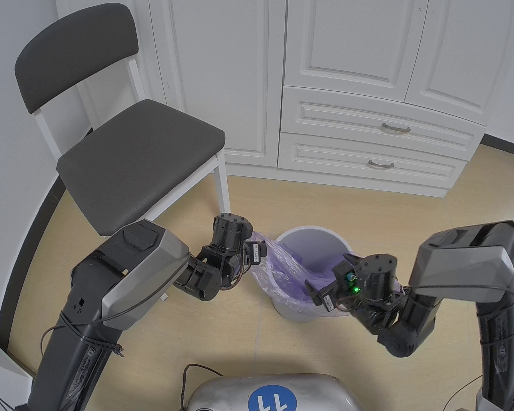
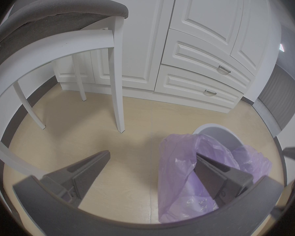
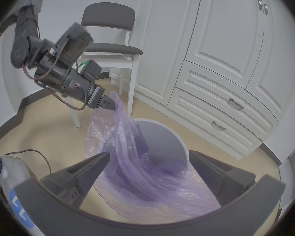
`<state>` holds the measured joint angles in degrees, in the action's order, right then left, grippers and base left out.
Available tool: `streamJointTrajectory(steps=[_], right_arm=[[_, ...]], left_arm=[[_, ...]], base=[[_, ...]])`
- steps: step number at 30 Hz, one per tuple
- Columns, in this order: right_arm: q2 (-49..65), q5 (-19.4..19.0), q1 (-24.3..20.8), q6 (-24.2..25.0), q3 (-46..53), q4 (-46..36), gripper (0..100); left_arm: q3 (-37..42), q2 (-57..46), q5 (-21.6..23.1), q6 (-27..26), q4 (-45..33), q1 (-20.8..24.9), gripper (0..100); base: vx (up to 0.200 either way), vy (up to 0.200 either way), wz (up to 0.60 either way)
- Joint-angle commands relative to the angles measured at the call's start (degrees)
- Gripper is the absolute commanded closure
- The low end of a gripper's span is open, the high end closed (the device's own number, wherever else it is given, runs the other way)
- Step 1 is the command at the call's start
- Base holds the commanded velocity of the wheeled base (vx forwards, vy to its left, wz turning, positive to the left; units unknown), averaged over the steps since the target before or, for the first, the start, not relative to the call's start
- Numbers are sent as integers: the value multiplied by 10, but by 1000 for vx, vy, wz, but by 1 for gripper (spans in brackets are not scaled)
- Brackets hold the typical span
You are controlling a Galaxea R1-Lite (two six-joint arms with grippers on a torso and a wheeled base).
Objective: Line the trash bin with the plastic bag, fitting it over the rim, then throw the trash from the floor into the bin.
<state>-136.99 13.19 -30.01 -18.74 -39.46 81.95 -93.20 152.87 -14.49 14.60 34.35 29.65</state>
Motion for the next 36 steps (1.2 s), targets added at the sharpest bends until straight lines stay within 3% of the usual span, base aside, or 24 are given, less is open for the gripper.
streamJointTrajectory(steps=[1, 11, 20, 27, 31, 36], right_arm=[[-71, 27, -38, -1, -31, 16, 0], [-121, 71, -51, 2, -92, 32, 0], [-137, 76, -40, -1, -112, 27, 0], [-135, 79, 3, -25, -120, 31, 0], [-128, 75, 45, -63, -120, 39, 0], [-112, 73, 56, -64, -115, 35, 0]], left_arm=[[-6, 2, 0, 1, -1, 0, 0], [-8, 4, 0, 1, -2, -6, 0], [-8, 3, 0, 1, -1, -7, 0], [-10, 4, 1, 0, -1, -12, 0], [-15, 5, 1, 0, -1, -15, 0], [-15, 6, 1, 0, -2, -15, 0]], base=[[0, 0, 0], [0, 0, 0], [0, 0, 0], [0, 0, 0], [0, 0, 0], [0, 0, 0]])
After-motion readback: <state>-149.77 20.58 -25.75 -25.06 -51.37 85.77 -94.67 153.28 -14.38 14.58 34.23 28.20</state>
